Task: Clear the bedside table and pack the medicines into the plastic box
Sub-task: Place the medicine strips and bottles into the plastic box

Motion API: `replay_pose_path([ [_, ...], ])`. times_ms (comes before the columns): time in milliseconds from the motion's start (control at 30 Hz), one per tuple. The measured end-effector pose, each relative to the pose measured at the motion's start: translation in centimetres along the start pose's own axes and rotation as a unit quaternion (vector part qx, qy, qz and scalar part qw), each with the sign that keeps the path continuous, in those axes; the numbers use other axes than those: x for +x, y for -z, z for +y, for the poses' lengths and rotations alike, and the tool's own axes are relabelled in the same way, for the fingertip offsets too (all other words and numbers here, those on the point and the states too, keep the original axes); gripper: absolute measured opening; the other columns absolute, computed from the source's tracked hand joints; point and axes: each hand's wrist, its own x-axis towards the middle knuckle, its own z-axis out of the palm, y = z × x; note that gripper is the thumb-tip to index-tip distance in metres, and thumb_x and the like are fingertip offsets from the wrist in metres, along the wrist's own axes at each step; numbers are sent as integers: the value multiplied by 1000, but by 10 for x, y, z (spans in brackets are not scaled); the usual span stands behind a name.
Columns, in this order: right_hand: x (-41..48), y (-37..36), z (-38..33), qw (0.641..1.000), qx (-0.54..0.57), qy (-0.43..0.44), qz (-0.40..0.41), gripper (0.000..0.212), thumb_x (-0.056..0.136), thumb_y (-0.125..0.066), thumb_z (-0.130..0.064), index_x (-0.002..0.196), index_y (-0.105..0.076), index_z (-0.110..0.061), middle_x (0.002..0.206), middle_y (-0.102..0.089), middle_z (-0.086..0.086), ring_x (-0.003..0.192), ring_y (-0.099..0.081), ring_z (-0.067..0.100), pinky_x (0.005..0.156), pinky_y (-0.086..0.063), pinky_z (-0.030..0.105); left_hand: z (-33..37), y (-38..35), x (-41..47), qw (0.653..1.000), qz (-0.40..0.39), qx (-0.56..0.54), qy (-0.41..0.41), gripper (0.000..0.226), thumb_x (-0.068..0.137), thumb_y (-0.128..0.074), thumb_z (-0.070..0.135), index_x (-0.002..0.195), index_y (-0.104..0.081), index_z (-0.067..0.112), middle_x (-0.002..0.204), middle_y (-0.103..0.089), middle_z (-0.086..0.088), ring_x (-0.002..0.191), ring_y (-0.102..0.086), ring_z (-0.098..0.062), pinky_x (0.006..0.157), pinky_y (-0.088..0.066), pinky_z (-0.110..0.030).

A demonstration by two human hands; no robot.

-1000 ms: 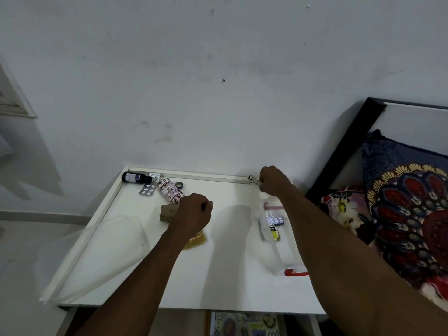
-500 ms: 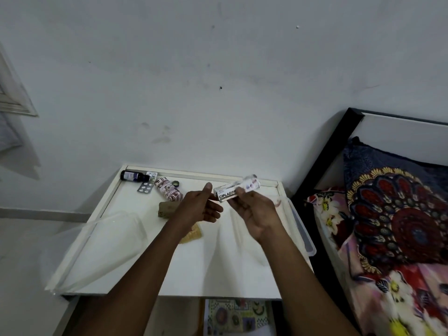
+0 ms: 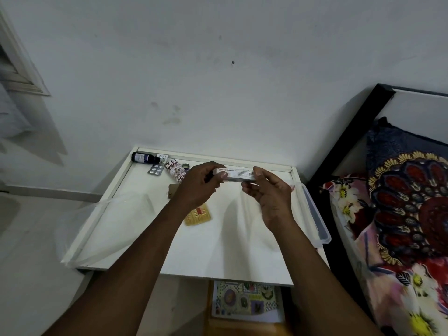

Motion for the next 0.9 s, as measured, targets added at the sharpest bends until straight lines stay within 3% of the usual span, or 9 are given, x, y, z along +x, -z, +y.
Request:
replay_pose_path([
  [133, 0, -3, 1, 997, -20, 75, -21, 34, 93, -70, -4, 126, -66, 0, 93, -71, 10, 90, -67, 27, 87, -60, 40, 3, -2, 3, 996, 31, -79, 19, 31, 92, -72, 7, 123, -68, 7, 91, -66, -8, 71, -64, -13, 73, -55, -23],
  [200, 0, -2, -4, 989, -54, 122, -65, 42, 91, -71, -1, 132, -62, -3, 106, -75, 10, 101, -70, 23, 95, -59, 42, 3, 3, 5, 994, 42, -105, 8, 39, 87, -75, 0, 125, -67, 6, 95, -70, -3, 78, -67, -13, 77, -55, -21],
  [300, -2, 1, -7, 974, -117, 152, -120, 37, 89, -72, 3, 125, -66, -4, 121, -73, 12, 115, -69, 25, 104, -54, 45, 1, 12, 3, 992, 44, -121, -9, 42, 82, -76, -7, 122, -69, 5, 94, -74, 6, 85, -66, -9, 80, -53, -17],
  [533, -2, 2, -9, 966, -145, 160, -143, 34, 89, -71, 5, 122, -67, -3, 125, -71, 12, 120, -66, 29, 105, -53, 39, 1, 16, 3, 991, 43, -127, -25, 43, 78, -77, -11, 118, -70, 2, 103, -76, -5, 91, -67, -13, 83, -55, -20],
  [633, 0, 6, -5, 967, -148, 152, -145, 35, 88, -72, 5, 121, -67, -4, 123, -72, 12, 118, -68, 28, 102, -55, 37, 1, 18, 3, 990, 38, -133, -24, 43, 77, -78, -10, 116, -72, 6, 105, -76, -6, 93, -66, -16, 85, -56, -21],
  [733, 8, 13, 1, 977, -149, 104, -112, 40, 88, -71, 6, 126, -67, -7, 116, -74, 17, 98, -72, 27, 87, -60, 34, 0, 20, 4, 992, 27, -120, -13, 41, 75, -81, -9, 110, -73, 12, 103, -75, -10, 91, -66, -17, 88, -57, -26],
  [833, 14, 19, 4, 994, -59, -10, -93, 37, 93, -67, 2, 129, -66, -5, 104, -72, 21, 83, -71, 29, 82, -60, 31, 2, 11, 2, 995, 3, -100, 0, 39, 73, -84, -5, 104, -74, 16, 90, -70, -13, 83, -67, -18, 87, -58, -32],
  [900, 19, 20, 4, 997, 9, -42, -71, 32, 93, -67, 0, 125, -69, -4, 96, -70, 17, 76, -69, 28, 83, -60, 31, 5, 3, 2, 997, -7, -80, -19, 37, 72, -86, -2, 102, -74, 17, 89, -72, -14, 80, -69, -17, 84, -60, -31],
])
